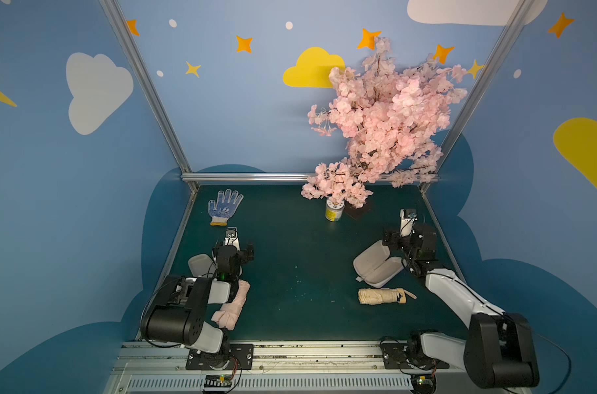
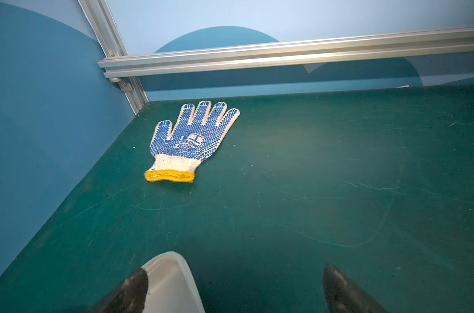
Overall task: Put umbrellas into zippered umbrella sleeves
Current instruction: Move the umbrella to the center of the board.
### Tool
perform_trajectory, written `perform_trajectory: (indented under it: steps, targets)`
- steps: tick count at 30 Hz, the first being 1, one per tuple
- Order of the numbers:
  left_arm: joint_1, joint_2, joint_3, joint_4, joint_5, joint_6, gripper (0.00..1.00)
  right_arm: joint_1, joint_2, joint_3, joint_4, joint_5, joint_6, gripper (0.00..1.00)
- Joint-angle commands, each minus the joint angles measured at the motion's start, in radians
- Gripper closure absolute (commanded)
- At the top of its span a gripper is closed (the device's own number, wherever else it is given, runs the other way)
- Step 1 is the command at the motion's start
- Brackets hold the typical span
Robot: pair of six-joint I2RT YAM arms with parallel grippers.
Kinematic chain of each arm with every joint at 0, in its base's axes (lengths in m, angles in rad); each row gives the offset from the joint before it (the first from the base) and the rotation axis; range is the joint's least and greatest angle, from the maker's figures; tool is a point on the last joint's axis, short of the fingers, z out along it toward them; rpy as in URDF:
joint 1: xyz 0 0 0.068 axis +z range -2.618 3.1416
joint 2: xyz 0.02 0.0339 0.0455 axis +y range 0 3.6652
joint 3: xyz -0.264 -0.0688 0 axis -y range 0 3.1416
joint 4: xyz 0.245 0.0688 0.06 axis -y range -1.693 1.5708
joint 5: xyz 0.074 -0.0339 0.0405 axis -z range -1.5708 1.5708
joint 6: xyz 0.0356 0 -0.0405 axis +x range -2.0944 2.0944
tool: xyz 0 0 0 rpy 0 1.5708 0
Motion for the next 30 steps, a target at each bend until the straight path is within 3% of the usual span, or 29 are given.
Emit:
perform_trajectory:
  steps: [1, 3, 4, 5, 6, 7, 8, 10, 13, 15, 17, 19, 21, 24, 27, 30]
  targets:
    - [0.0, -0.01, -0.003, 0.053, -0.03, 0.014, 0.0, 0.077, -0.055, 0.089, -0.325, 0.177, 0.088, 0.08]
    - [-0.003, -0.013, -0.014, 0.092, -0.024, 0.03, 0.0, 0.115, -0.064, 0.126, -0.41, 0.215, 0.119, 0.09]
    - [-0.017, -0.044, -0.02, 0.137, -0.077, 0.074, 0.0, 0.123, -0.067, 0.141, -0.442, 0.205, 0.151, 0.09]
    - [-0.054, -0.137, 0.009, -0.015, -0.107, 0.081, 0.0, 0.123, -0.073, 0.153, -0.451, 0.167, 0.187, 0.09]
    - [-0.067, -0.229, 0.045, -0.172, -0.066, 0.095, 0.0, 0.12, -0.08, 0.161, -0.454, 0.116, 0.227, 0.08]
    - [-0.071, -0.306, 0.086, -0.309, -0.024, 0.091, 0.0, 0.119, -0.085, 0.166, -0.463, 0.087, 0.34, 0.08]
    - [-0.088, -0.356, 0.108, -0.366, -0.058, 0.069, 0.0, 0.104, -0.095, 0.164, -0.474, 0.036, 0.443, 0.08]
    - [-0.105, -0.42, 0.142, -0.47, -0.086, 0.02, 0.0, 0.069, -0.111, 0.125, -0.364, -0.231, 0.433, 0.11]
    - [-0.112, -0.499, 0.278, -0.847, -0.19, -0.17, 0.0, 0.078, -0.109, 0.171, -0.411, -0.3, 0.458, 0.19]
    - [-0.11, -0.517, 0.366, -1.046, -0.237, -0.293, 0.0, 0.107, -0.087, 0.239, -0.535, -0.251, 0.469, 0.2]
    - [-0.107, -0.529, 0.448, -1.249, -0.223, -0.431, 0.0, 0.168, -0.067, 0.291, -0.642, -0.168, 0.463, 0.2]
    - [-0.085, -0.558, 0.476, -1.341, -0.183, -0.562, 0.0, 0.232, -0.039, 0.34, -0.755, -0.082, 0.475, 0.2]
    - [-0.029, -0.584, 0.474, -1.341, 0.064, -0.502, 0.09, 0.318, -0.014, 0.369, -0.805, -0.031, 0.48, 0.2]
    - [-0.023, -0.488, 0.608, -1.6, 0.18, -0.504, 0.21, 0.514, 0.027, 0.405, -0.845, 0.106, 0.518, 0.2]
    - [-0.099, -0.405, 0.703, -1.841, 0.158, -0.541, 0.22, 0.695, 0.097, 0.451, -0.861, 0.207, 0.546, 0.2]
    - [-0.134, -0.391, 0.692, -1.966, 0.145, -0.608, 0.2, 0.823, 0.172, 0.488, -0.824, 0.246, 0.546, 0.19]
